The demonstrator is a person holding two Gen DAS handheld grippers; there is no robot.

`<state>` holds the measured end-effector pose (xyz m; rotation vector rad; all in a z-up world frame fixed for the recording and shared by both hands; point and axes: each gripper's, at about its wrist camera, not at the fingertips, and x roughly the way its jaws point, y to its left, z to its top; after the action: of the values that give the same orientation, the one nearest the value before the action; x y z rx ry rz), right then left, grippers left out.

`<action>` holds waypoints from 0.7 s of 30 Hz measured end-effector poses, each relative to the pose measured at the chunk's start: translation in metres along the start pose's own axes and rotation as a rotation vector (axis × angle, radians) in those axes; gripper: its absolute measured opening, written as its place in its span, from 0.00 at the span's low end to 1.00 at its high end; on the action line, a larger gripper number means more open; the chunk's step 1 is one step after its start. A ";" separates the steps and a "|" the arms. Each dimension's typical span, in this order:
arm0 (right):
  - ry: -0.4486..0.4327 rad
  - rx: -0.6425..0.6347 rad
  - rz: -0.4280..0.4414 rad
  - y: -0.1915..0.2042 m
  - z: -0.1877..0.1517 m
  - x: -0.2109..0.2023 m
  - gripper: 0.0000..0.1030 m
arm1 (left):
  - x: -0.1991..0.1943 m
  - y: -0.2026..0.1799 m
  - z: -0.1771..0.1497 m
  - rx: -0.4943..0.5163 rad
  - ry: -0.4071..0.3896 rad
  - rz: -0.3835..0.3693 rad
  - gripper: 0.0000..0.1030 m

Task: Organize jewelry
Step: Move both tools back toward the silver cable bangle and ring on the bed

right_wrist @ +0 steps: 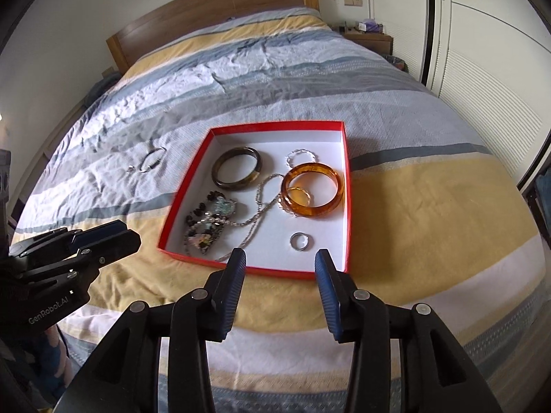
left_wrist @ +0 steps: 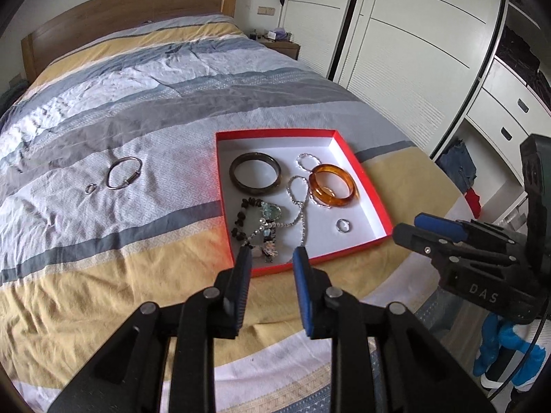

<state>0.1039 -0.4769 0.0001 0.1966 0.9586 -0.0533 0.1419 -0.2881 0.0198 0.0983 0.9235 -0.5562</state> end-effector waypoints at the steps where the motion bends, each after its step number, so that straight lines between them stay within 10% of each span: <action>1: -0.009 0.002 0.006 0.003 -0.002 -0.007 0.42 | -0.008 0.002 -0.002 -0.003 -0.014 0.014 0.23; 21: -0.180 -0.092 0.078 0.098 -0.043 -0.128 0.49 | -0.160 0.024 -0.065 -0.056 -0.237 0.152 0.23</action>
<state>0.0089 -0.3785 0.0948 0.1418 0.7711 0.0438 0.0303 -0.1815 0.1014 0.0502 0.6937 -0.3908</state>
